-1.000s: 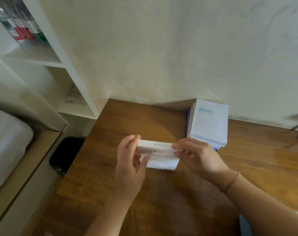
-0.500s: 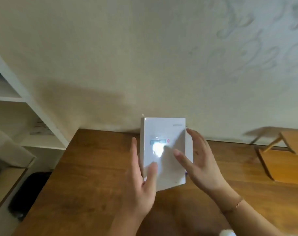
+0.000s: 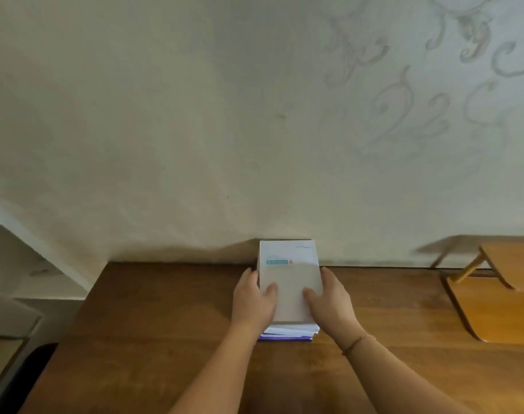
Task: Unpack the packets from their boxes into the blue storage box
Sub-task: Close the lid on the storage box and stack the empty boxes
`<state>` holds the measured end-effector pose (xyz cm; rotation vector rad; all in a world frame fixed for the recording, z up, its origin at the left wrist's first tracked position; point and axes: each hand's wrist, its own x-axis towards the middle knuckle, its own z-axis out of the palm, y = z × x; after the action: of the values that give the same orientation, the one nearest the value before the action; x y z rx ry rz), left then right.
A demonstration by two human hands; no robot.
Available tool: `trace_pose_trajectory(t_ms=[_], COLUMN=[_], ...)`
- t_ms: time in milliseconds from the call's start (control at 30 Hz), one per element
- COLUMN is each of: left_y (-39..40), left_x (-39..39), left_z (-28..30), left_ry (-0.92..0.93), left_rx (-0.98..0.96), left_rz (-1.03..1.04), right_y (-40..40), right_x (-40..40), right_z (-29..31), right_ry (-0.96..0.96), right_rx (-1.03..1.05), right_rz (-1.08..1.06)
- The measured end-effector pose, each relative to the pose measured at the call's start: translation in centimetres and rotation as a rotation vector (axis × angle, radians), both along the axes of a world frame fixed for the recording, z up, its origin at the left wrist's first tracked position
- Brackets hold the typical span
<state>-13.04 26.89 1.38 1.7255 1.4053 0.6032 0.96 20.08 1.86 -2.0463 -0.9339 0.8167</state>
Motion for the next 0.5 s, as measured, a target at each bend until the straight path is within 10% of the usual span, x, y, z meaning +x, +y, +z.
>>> trace_pose_trajectory(t_ms=[267,500], left_y=[-2.1,-1.7], left_x=[-1.7,-1.5], left_z=[-3.1,-4.0], left_ry=[-0.357,-0.355], left_rx=[-0.315,-0.394], left_rz=[0.070,0.127], right_y=[-0.1,0.3], right_x=[-0.6,-0.8], right_z=[-2.2,-2.0], right_ry=[0.494,0.544], right_rx=[0.029,0.028], right_rz=[-0.068,-0.027])
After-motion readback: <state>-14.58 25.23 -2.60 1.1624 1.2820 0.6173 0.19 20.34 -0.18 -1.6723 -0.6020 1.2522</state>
